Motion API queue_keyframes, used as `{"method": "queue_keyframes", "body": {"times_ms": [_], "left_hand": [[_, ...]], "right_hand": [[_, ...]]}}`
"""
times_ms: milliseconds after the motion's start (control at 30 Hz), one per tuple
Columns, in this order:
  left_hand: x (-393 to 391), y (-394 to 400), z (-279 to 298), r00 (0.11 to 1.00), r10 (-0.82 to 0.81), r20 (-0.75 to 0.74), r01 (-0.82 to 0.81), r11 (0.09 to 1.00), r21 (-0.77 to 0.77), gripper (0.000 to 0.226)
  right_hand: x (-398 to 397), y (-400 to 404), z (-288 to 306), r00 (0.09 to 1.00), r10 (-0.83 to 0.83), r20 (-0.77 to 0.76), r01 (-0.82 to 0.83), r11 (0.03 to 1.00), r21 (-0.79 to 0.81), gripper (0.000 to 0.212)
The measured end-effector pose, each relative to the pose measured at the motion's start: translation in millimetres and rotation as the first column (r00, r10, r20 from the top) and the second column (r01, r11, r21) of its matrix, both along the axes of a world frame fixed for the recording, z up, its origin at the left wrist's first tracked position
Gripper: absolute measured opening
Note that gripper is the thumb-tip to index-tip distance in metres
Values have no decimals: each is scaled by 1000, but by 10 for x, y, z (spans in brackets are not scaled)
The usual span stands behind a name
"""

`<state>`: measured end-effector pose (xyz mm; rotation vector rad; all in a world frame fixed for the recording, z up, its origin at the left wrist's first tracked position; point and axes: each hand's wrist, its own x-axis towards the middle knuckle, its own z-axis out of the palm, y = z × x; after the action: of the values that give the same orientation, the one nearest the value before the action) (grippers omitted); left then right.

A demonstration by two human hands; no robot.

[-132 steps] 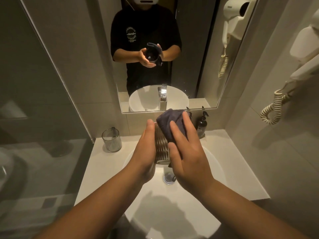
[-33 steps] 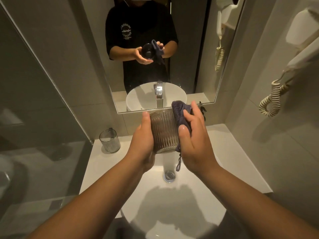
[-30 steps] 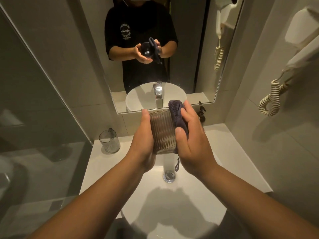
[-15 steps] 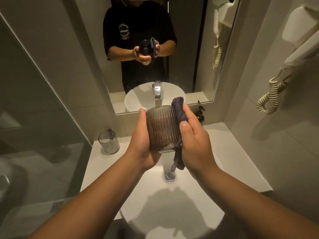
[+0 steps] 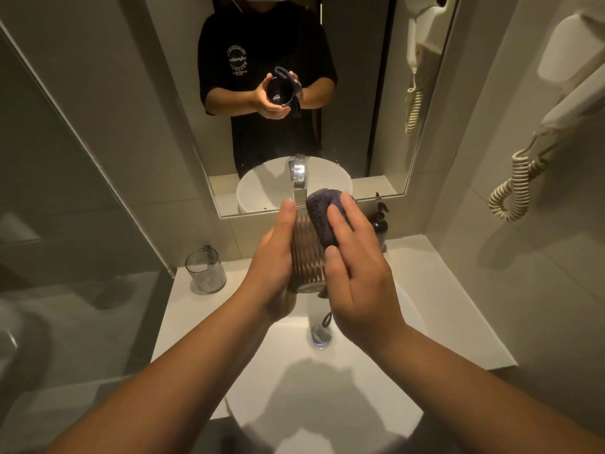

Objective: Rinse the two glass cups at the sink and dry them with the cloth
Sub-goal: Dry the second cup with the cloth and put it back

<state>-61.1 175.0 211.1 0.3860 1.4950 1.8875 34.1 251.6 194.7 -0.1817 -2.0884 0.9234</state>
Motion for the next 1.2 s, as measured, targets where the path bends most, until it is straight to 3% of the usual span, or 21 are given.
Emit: {"method": "queue_keyframes", "body": {"times_ms": [100,133,200,267,300,367,400,433,500,567,633,700,733,900,1000,1100,1167,1200], "left_hand": [[-29,-20,11,999,-17,37,18,1000,-22,80],[-47,-23,16,997,-33,65,34,999,-25,79],[-72,-26,39,988,-48,146,55,997,-45,75],[-110,-35,52,964,-31,264,34,999,-7,73],[-144,-50,54,945,-9,328,2,1000,23,73],[-217,-95,32,905,73,419,-100,994,40,74],[-243,-115,10,890,114,442,-144,989,34,74],[-264,-123,-16,879,139,457,-170,985,27,74],[-283,-103,-63,864,155,479,-194,980,33,77],[-278,-60,-95,845,160,511,-221,973,60,80],[-262,-21,-88,834,151,530,-231,969,87,77],[-225,-14,-62,839,143,525,-226,969,97,74],[-215,-23,-51,842,154,518,-231,969,87,72],[-291,-119,-30,834,162,528,-248,964,95,79],[-352,-151,-50,829,165,534,-247,965,84,88],[-424,-191,-48,837,174,519,-274,954,121,81],[-471,-218,-24,836,159,525,-285,944,168,76],[-479,-229,-5,835,161,526,-289,942,171,74]], "right_hand": [[-11,8,77,999,46,23,-33,917,-398,44],[-44,51,108,996,87,28,-56,820,-569,41],[-102,223,109,977,208,55,-63,522,-851,39],[-119,375,88,948,312,66,-9,232,-973,29],[-107,437,65,945,320,74,23,161,-987,26],[-70,508,39,958,285,42,9,115,-993,26],[-55,532,31,968,252,15,-21,139,-990,26],[-35,548,30,975,222,1,-49,223,-974,25],[8,489,83,981,183,62,-46,531,-846,26],[49,327,132,985,100,141,-8,840,-542,46],[24,164,99,990,37,134,-27,997,-75,56],[-38,70,-56,993,-1,117,-42,932,359,59],[-63,41,-124,994,-11,107,-40,886,462,57],[-59,-6,-359,997,59,39,-71,772,632,44],[-34,31,-418,994,86,66,-109,768,631,36],[-21,182,-452,987,32,160,-129,756,642,35],[-17,280,-408,951,-31,307,-125,872,474,43],[-9,320,-347,923,-39,384,-75,957,279,48]]}}
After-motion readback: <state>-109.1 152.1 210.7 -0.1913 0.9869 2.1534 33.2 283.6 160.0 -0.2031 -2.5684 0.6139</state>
